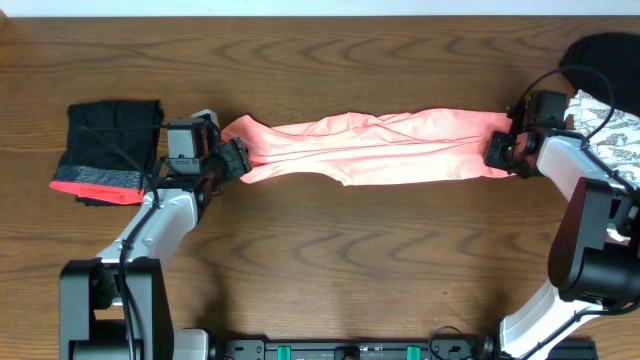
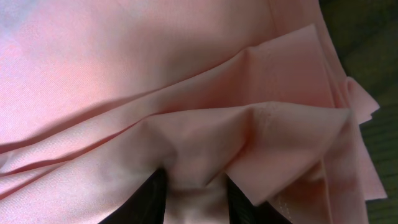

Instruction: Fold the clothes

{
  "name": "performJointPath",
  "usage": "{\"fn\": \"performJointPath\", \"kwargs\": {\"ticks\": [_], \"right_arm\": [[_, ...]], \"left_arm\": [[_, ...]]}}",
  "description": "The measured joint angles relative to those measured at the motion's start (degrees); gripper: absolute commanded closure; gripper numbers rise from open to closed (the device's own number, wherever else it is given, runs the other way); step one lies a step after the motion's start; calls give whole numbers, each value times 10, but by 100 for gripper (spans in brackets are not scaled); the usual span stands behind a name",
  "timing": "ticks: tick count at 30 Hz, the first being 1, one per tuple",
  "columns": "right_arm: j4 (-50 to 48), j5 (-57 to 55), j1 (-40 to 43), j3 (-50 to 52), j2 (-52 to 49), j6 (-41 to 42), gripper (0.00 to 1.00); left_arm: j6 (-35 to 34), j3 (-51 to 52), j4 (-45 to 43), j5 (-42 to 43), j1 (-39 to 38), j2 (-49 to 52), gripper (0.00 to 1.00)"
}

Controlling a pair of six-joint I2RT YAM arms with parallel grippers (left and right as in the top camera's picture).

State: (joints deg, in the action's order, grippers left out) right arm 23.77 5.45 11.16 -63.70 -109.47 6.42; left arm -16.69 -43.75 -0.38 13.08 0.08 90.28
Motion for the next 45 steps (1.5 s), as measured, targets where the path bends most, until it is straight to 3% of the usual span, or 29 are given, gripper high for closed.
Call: {"fn": "performJointPath", "kwargs": {"ticks": [8, 15, 20, 24, 29, 38, 45], "right_arm": [[6, 0, 0, -1, 0, -2, 68], [9, 0, 0, -4, -2, -2, 68], [9, 0, 0, -4, -2, -2, 69], [9, 0, 0, -4, -2, -2, 68], [9, 0, 0, -4, -2, -2, 69], [11, -3, 0, -4, -2, -3, 70], [26, 16, -2, 6, 19, -4, 68]], "left_arm": [[0, 0, -58, 17, 26, 66, 19], [0, -3, -153, 93, 37, 126, 19], [2, -14, -153, 146, 37, 140, 21], [0, -19, -122, 182, 39, 141, 45], [-2, -17, -101, 200, 40, 148, 92], [0, -15, -96, 204, 45, 144, 94], [2, -12, -84, 181, 86, 50, 94]]}}
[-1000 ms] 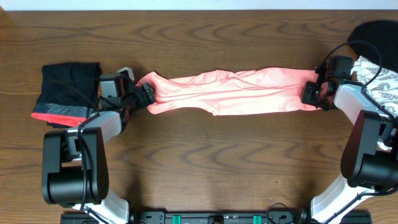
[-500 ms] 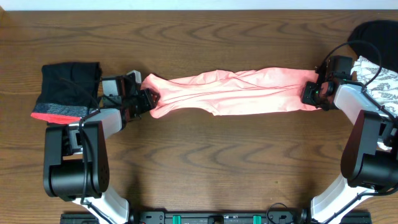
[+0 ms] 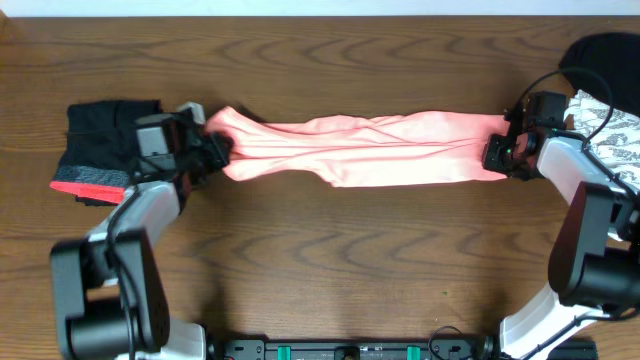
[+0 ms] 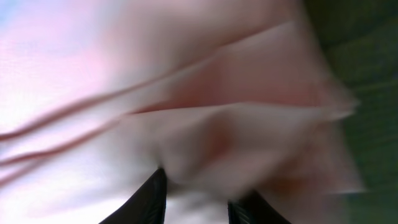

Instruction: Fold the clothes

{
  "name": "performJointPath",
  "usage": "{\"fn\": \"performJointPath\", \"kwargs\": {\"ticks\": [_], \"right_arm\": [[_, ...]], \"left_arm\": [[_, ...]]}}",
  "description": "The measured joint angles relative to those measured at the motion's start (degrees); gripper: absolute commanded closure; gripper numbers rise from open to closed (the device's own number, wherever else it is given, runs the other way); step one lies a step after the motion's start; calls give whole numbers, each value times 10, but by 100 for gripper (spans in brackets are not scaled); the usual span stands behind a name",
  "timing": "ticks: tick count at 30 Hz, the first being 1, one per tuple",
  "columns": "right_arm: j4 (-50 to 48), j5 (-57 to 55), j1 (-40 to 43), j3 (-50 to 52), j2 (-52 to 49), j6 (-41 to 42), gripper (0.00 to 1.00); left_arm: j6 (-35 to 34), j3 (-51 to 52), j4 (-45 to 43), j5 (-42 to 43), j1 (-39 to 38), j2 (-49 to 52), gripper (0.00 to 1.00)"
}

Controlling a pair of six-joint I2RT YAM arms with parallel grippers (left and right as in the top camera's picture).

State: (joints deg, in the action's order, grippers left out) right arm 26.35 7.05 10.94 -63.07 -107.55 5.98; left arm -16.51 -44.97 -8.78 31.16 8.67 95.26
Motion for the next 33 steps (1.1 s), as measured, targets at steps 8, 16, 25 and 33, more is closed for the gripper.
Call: {"fn": "performJointPath", "kwargs": {"ticks": [8, 16, 25, 33], "right_arm": [[11, 9, 0, 10, 138, 0, 68], [33, 9, 0, 10, 189, 0, 69], [38, 10, 0, 10, 189, 0, 69], [47, 11, 0, 10, 189, 0, 69]], "left_arm": [[0, 0, 10, -24, 64, -47, 94], [1, 0, 42, -31, 111, -52, 94], [1, -29, 56, -33, 50, -103, 94], [3, -38, 63, -90, -96, -109, 94]]}}
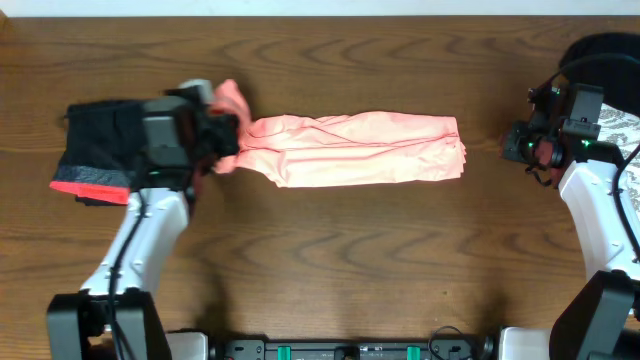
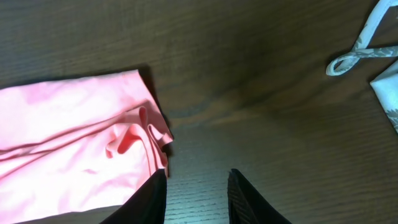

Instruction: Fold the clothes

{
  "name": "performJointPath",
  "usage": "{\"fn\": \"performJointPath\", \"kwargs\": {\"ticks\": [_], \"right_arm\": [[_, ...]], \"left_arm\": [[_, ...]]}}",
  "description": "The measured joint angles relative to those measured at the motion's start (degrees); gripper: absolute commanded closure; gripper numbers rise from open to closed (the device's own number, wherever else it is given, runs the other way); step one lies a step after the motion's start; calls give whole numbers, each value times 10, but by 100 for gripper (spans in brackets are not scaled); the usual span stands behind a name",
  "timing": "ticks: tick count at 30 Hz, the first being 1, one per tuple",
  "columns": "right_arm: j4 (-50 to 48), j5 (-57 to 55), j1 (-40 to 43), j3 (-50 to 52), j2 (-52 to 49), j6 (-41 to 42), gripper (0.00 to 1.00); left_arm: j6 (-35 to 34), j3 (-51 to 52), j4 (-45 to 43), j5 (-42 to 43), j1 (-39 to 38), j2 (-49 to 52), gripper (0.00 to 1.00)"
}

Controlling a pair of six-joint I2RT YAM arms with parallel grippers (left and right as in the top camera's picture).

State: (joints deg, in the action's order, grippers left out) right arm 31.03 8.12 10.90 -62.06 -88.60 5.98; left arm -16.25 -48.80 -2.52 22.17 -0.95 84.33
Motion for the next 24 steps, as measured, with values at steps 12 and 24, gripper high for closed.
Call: {"fn": "performJointPath", "kwargs": {"ticks": [12, 24], "right_arm": [[14, 9, 0, 0, 0, 1, 69], [41, 24, 0, 0, 0, 1, 69]], "left_arm": [[-3, 0, -42, -151, -178, 3, 94], [-78, -53, -87, -194, -211, 88, 94]]}}
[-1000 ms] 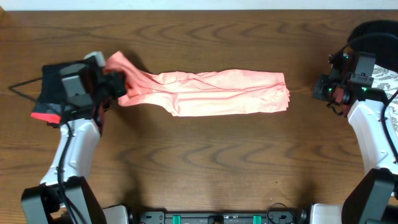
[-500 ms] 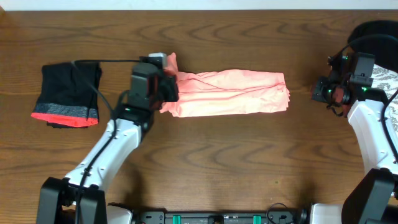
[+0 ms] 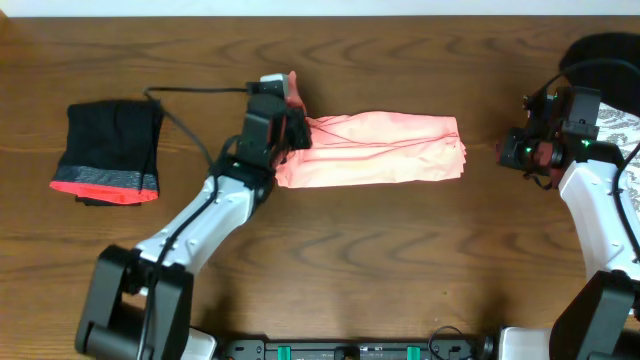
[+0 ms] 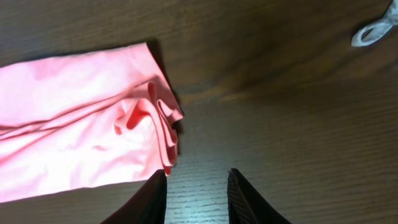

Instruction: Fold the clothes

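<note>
A pink garment [image 3: 380, 150] lies as a long band across the middle of the table. My left gripper [image 3: 288, 118] is over its left end, shut on a lifted bit of pink cloth that sticks up beside the fingers. My right gripper [image 3: 512, 150] hangs open and empty to the right of the garment, apart from it. In the right wrist view the garment's bunched right end [image 4: 149, 121] lies just ahead and left of the right gripper [image 4: 196, 193], whose dark fingers [image 4: 152, 199] hold nothing.
A folded black garment with a red band [image 3: 108, 150] lies at the far left. A white patterned cloth [image 3: 615, 125] and a black garment [image 3: 600, 50] sit at the right edge; a white strap loop [image 4: 373, 31] lies near the right gripper.
My left gripper has moved to the right with the garment's left end, from beside the black pile to over the pink band. The garment is shorter. The right gripper stays open, almost unmoved.
Both grippers first held the pink garment's ends, stretched across the table. Then the whole garment sat further left. Later the right gripper had let go and stood open to the right. The left one held its end lifted and now holds it further right.
</note>
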{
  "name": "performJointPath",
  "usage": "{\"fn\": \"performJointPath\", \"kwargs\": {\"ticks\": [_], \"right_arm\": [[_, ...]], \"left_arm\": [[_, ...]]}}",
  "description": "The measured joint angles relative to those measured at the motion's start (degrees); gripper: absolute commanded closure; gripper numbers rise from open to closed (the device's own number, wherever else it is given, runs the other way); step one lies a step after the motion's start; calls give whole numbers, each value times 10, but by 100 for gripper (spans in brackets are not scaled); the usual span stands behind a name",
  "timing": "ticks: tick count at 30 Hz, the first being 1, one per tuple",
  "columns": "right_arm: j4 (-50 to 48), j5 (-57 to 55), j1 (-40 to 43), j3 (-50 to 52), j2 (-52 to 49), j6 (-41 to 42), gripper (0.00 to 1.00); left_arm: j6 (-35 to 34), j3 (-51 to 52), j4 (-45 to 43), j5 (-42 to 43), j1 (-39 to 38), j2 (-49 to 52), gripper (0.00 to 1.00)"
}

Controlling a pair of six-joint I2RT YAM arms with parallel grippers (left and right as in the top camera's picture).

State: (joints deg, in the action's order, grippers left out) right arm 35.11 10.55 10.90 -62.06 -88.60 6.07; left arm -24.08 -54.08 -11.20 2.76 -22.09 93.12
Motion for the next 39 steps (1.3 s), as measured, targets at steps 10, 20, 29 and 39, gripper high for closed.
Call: {"fn": "performJointPath", "kwargs": {"ticks": [10, 20, 29, 39], "right_arm": [[5, 0, 0, 0, 0, 0, 69], [6, 0, 0, 0, 0, 0, 69], [8, 5, 0, 0, 0, 0, 69], [8, 6, 0, 0, 0, 0, 69]], "left_arm": [[-57, -43, 26, -15, -64, 66, 94], [-72, -43, 22, -17, -117, 100, 94], [-92, -43, -28, -26, -117, 101, 94], [-117, -43, -55, -32, -118, 122, 94]]}}
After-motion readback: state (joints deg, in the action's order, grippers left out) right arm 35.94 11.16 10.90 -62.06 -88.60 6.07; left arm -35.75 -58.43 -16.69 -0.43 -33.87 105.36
